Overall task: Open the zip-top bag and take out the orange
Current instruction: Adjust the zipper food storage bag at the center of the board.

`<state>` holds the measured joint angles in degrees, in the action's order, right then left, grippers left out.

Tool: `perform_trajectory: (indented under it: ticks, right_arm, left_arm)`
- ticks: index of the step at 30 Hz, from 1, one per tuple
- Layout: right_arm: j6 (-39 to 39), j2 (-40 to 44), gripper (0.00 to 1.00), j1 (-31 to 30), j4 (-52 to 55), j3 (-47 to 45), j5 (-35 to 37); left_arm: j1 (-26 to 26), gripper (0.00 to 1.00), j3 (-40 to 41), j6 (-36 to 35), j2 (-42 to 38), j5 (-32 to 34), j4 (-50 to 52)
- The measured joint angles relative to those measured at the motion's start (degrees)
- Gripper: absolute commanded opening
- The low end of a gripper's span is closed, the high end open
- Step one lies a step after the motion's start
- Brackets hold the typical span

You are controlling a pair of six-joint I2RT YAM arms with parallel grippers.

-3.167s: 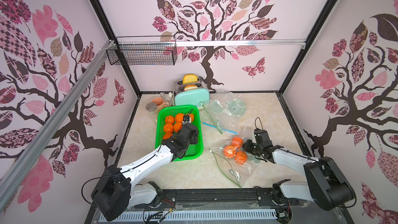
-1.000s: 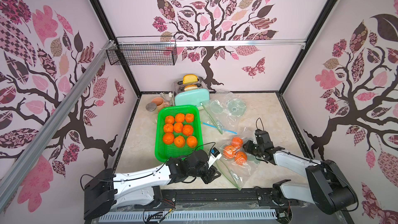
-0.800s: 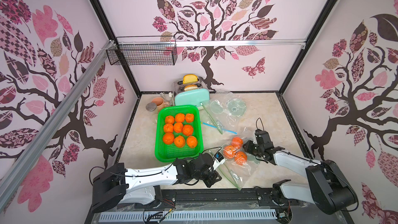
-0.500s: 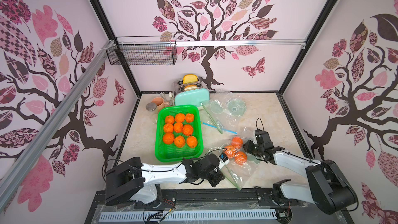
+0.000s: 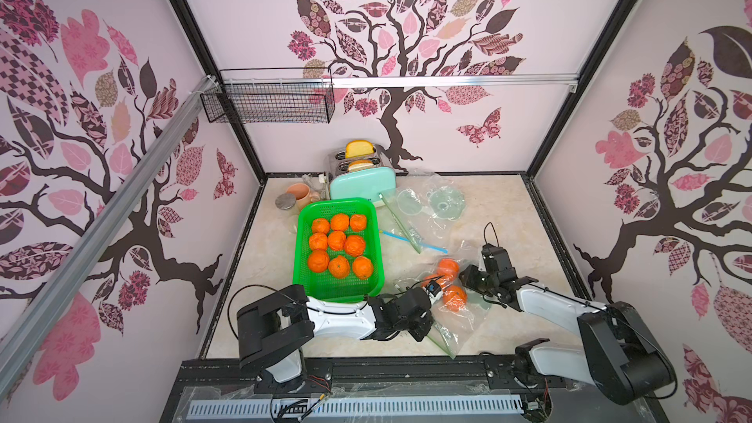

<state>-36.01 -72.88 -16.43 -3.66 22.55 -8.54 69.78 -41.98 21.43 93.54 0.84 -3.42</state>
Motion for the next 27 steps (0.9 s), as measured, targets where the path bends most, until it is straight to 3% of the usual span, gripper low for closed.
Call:
perform_trajectory:
  ticks: [5, 12, 21, 27]
  right_arm:
    - [0.00, 0.00, 0.33, 0.00, 0.00, 0.00, -0.02]
    - [0.11, 0.46, 0.33, 0.00, 0.74, 0.00, 0.00]
    - [1.27, 7.04, 0.35, 0.00, 8.85, 5.05, 3.87]
    - [1.49, 3.72, 0.32, 0.02, 8.59, 12.63, 7.54]
  left_arm:
    - [0.02, 0.62, 0.02, 0.13, 2.45, 3.41, -0.55]
    - [-0.15, 0.77, 0.09, -0.11, 2.49, 8.24, -1.90]
    - [-2.14, 0.79, 1.22, -2.05, 1.75, 9.40, -6.16]
    - [-4.63, 0.80, 3.08, -2.69, 1.75, 8.22, -9.57]
